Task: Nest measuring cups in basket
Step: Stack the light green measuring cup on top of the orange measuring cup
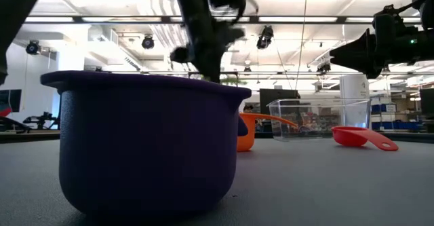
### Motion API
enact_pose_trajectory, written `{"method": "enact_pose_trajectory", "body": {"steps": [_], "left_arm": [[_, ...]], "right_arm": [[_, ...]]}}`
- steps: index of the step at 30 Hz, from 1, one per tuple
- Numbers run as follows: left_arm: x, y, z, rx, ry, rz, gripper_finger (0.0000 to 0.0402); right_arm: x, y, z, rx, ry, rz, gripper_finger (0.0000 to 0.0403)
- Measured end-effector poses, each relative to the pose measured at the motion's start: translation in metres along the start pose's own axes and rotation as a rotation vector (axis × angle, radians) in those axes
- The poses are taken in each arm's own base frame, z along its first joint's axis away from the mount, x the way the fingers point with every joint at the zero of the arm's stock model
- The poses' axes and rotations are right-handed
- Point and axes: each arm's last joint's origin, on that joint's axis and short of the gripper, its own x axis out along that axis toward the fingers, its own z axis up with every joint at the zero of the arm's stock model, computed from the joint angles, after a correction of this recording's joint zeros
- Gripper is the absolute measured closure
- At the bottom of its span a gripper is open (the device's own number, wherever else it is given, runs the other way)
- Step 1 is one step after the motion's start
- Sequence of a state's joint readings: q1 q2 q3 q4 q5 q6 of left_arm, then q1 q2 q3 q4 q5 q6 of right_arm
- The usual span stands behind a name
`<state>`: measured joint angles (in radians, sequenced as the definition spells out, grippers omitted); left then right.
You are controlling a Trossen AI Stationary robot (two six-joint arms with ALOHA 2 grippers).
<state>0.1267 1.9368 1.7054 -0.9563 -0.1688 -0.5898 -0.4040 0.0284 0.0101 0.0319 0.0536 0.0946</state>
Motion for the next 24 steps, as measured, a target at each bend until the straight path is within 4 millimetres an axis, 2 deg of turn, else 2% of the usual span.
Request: {"method": "enact_pose_trajectory", "body": {"steps": [4, 10, 13, 18, 24], "left_arm": [[-0.016, -0.036, -0.025, -0.015, -0.032, -0.038, 0.0401], [-0.014, -0.089, -0.065, 0.182, -0.062, -0.106, 0.0401], [-0.011, -0.108, -0.082, 0.248, -0.105, -0.095, 0.0401], [0.003, -0.120, -0.095, 0.233, -0.102, -0.060, 0.0401], [0.010, -0.119, -0.094, 0.234, -0.119, -0.026, 0.0401]], "right_arm": [[0.000, 0.000, 0.000, 0.000, 0.000, 0.000, 0.0220], [0.000, 0.000, 0.000, 0.000, 0.000, 0.000, 0.0220], [0.000, 0.000, 0.000, 0.001, 0.000, 0.000, 0.0220], [0.000, 0.000, 0.000, 0.001, 0.000, 0.000, 0.0220], [0.000, 0.000, 0.000, 0.001, 0.000, 0.000, 0.0220]]}}
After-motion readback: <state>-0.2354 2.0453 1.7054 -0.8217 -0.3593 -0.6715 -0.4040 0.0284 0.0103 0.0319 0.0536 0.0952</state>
